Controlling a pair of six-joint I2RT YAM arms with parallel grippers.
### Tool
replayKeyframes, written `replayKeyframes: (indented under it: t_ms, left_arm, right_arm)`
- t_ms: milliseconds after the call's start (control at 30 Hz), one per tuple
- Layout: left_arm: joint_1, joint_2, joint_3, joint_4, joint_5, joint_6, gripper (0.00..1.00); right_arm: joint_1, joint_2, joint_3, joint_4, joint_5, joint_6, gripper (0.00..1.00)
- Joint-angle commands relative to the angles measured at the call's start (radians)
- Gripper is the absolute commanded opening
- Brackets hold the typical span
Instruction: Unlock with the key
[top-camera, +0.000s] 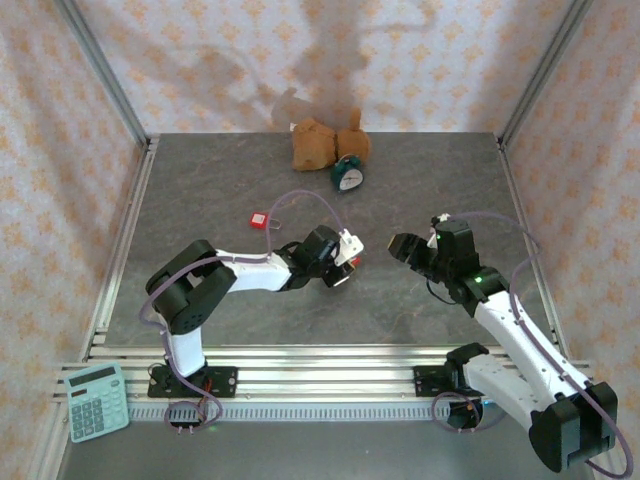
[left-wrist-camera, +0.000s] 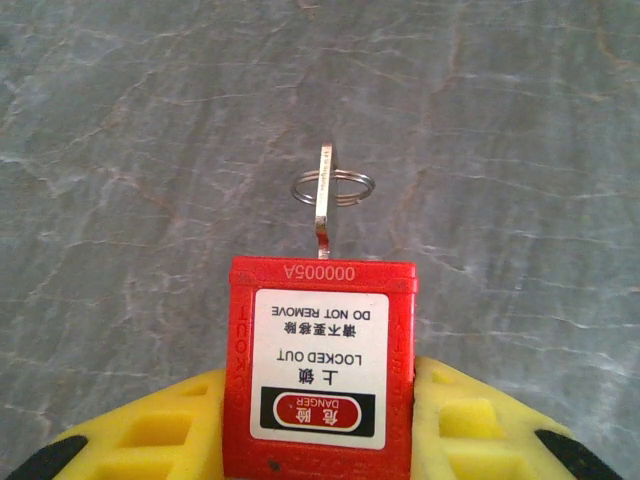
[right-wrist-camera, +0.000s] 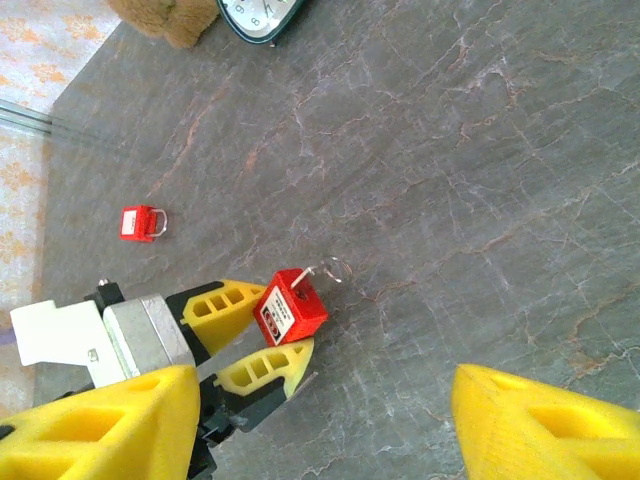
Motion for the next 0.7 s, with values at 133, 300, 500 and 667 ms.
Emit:
replayKeyframes:
  t_ms: [133,300,500,667]
  left_arm:
    - [0.006,0.048,0.081,-0.072,-0.151,0.020,0.34]
    - [0.005,0.069,0.098,-0.091,-0.206,0.011,0.38]
    - [0.006,0.068,0.099,-0.085,-0.235,0.005,0.45]
    - [0.005,0.097,0.103,-0.093,-0.234,0.001,0.53]
  right_arm:
    - [-0.006,0.002,-0.006,0.037,0.003,0.001,0.67]
    - [-0.008,0.002,-0.009,0.038,0.001,0.000,0.67]
    - [-0.007,0.000,-0.011,0.040,-0.002,0.001,0.67]
    - [-0.008,-0.004,-0.009,0.033,-0.002,0.001,0.66]
